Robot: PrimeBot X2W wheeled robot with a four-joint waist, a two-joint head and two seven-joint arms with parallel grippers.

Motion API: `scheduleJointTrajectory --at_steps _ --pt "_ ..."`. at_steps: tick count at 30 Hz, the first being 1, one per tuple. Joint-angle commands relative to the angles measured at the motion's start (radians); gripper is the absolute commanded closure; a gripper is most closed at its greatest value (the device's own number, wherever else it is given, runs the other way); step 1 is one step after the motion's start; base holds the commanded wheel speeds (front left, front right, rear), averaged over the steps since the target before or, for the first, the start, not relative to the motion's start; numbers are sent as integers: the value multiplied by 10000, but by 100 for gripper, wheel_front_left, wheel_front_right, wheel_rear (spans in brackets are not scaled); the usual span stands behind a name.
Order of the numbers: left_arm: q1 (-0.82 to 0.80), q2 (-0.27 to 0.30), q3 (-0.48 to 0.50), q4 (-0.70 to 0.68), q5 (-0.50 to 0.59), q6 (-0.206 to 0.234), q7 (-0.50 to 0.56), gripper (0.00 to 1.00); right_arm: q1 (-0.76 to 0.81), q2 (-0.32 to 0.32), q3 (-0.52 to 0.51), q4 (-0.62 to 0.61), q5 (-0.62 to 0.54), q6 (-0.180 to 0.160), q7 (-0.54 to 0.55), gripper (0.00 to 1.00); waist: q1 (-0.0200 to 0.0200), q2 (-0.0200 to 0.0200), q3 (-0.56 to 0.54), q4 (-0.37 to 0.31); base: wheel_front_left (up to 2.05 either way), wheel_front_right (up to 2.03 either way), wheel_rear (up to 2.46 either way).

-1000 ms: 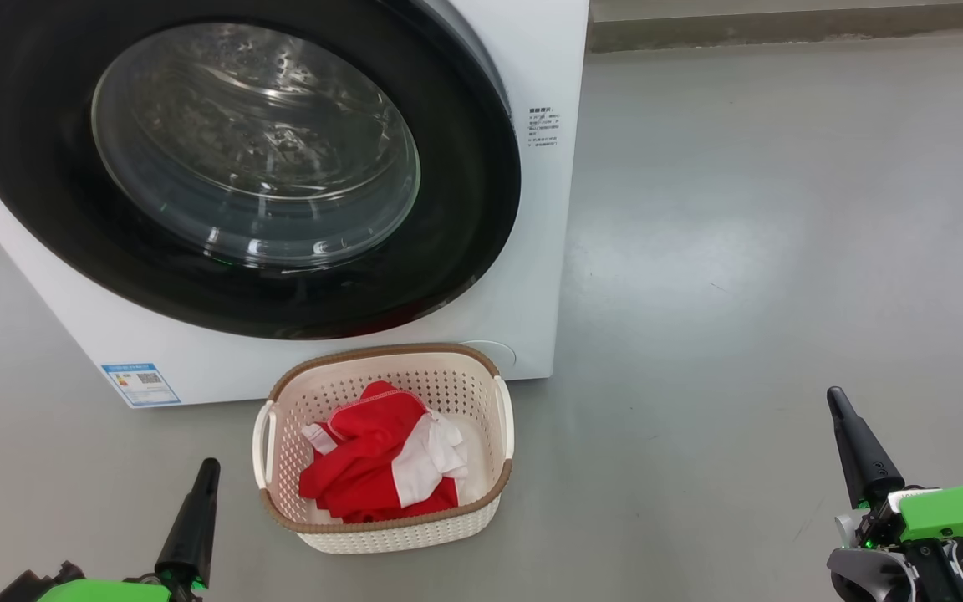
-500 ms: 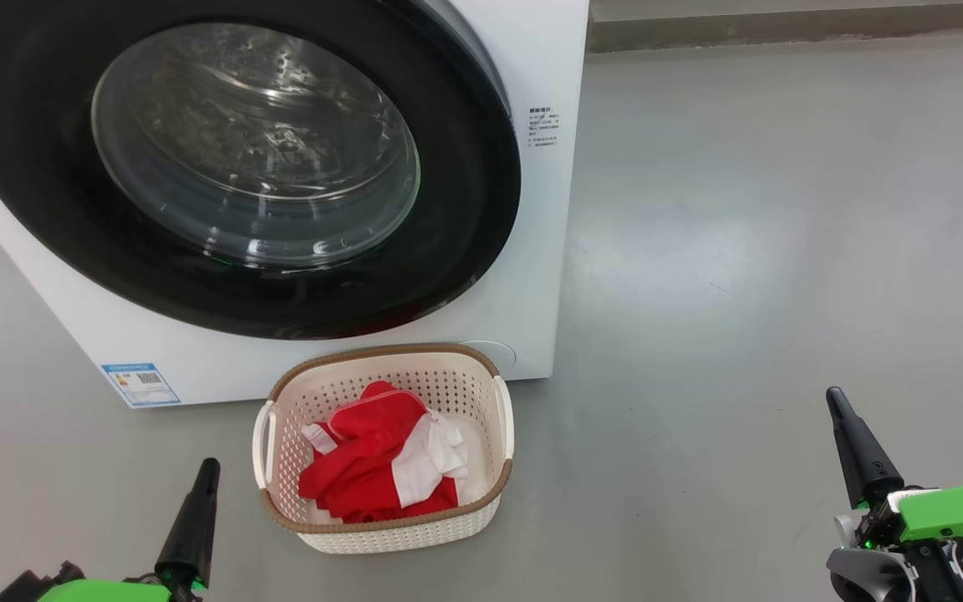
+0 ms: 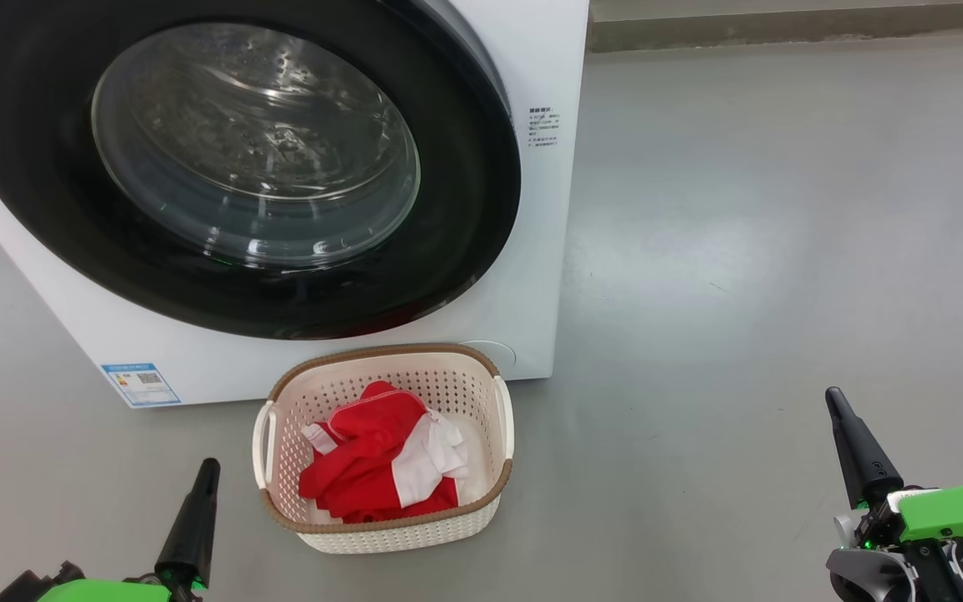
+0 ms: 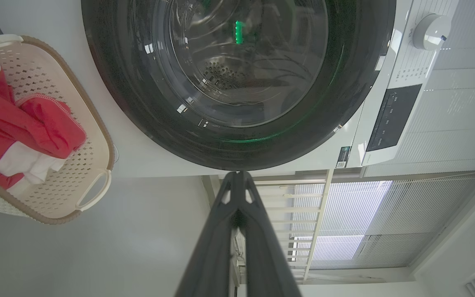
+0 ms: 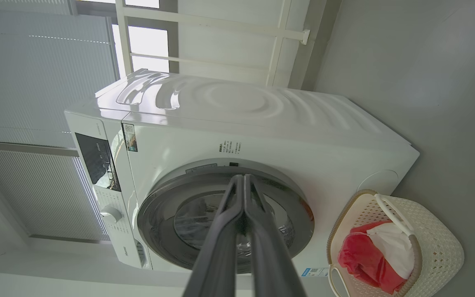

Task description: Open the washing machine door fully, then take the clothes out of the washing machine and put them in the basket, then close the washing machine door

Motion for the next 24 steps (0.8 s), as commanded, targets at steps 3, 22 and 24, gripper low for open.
scheduleJointTrajectory --at_steps 3,22,24 --pt "-392 104 301 -202 -111 -69 78 100 -420 -60 130 -244 -62 -4 35 100 0 -1 0 0 0 0 0" --pt "-391 104 300 -202 -112 -69 78 100 -421 -50 115 -244 -74 -4 47 100 0 -1 0 0 0 0 0" --pt "-391 104 300 -202 -112 -69 77 100 -422 -49 114 -244 -75 -4 48 100 0 -1 0 0 0 0 0"
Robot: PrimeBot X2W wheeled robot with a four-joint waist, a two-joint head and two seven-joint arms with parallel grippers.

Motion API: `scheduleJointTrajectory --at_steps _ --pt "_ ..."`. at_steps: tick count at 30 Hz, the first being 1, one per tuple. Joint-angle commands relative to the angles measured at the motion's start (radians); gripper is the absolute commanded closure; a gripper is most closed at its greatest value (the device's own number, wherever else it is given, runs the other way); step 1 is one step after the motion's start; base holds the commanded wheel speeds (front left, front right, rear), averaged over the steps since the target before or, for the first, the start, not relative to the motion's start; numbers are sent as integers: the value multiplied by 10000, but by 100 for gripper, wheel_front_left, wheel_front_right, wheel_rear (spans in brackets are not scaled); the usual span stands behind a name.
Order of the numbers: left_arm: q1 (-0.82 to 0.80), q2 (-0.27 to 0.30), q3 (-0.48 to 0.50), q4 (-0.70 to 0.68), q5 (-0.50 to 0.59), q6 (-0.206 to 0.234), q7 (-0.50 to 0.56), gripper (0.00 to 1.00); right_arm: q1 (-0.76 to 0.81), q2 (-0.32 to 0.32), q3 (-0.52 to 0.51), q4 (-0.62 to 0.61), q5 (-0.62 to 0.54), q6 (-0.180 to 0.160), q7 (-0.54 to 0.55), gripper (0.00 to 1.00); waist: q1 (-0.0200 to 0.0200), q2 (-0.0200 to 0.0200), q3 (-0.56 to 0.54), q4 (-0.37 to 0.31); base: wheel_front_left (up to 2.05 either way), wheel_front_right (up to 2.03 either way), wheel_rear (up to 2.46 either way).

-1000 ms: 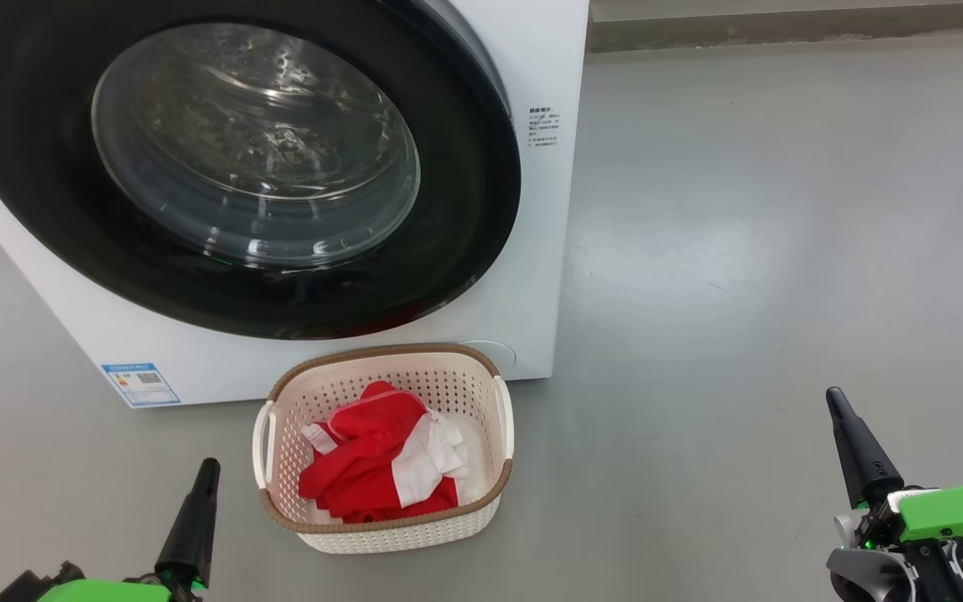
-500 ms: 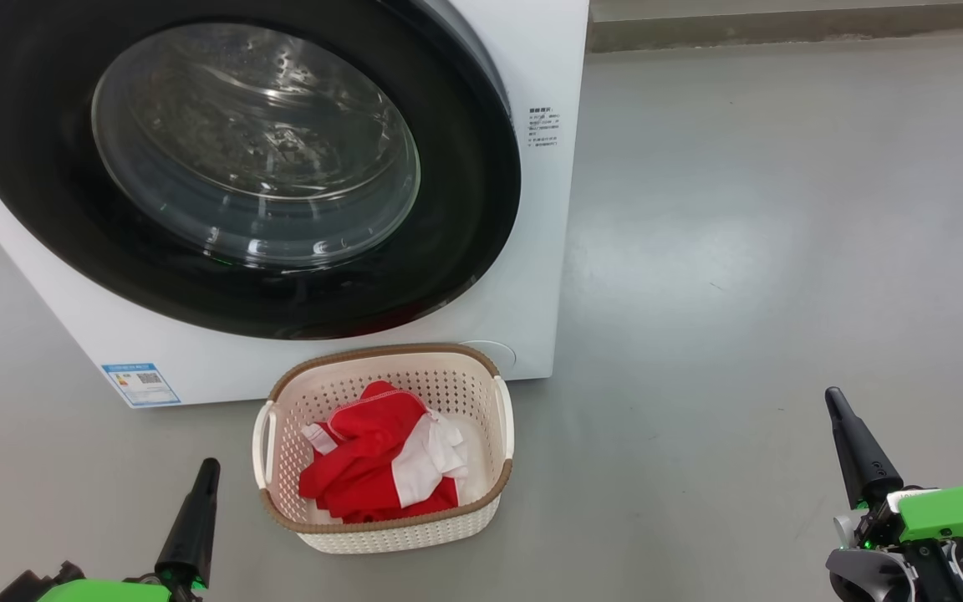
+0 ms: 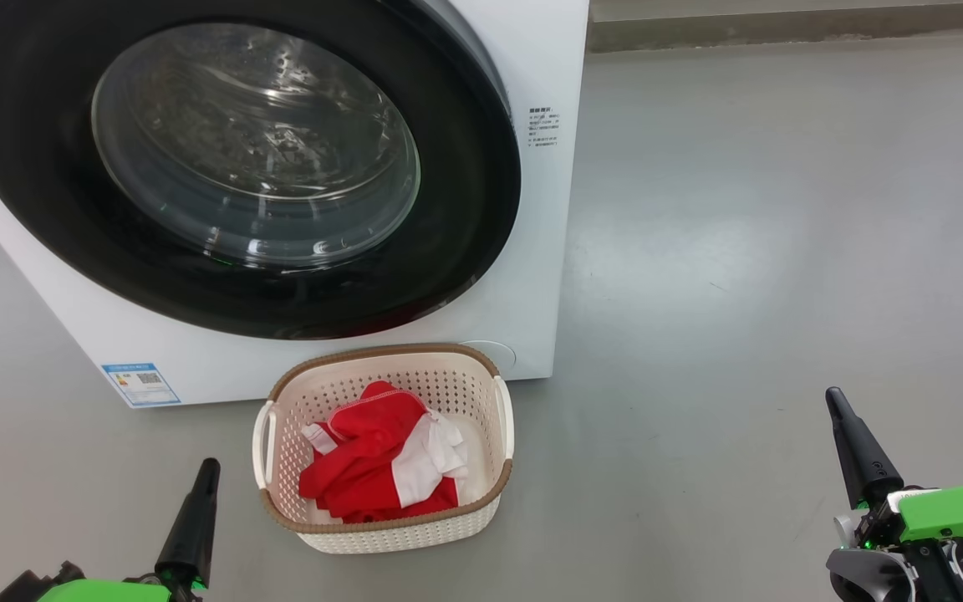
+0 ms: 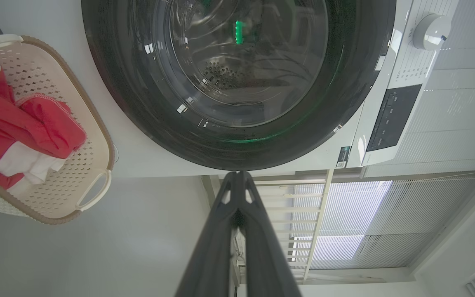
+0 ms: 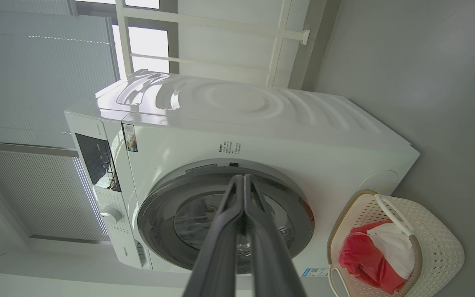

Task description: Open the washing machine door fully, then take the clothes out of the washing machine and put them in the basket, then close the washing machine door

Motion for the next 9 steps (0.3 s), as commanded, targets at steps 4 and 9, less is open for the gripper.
scheduleJointTrajectory --at_steps 4,9 --pt "-391 104 300 -202 -110 -69 77 100 -422 -66 128 -243 -66 -4 48 100 0 0 0 0 0 0 0" --pt "-391 104 300 -202 -110 -69 77 100 -422 -64 125 -243 -69 -4 51 100 0 0 0 0 0 0 0"
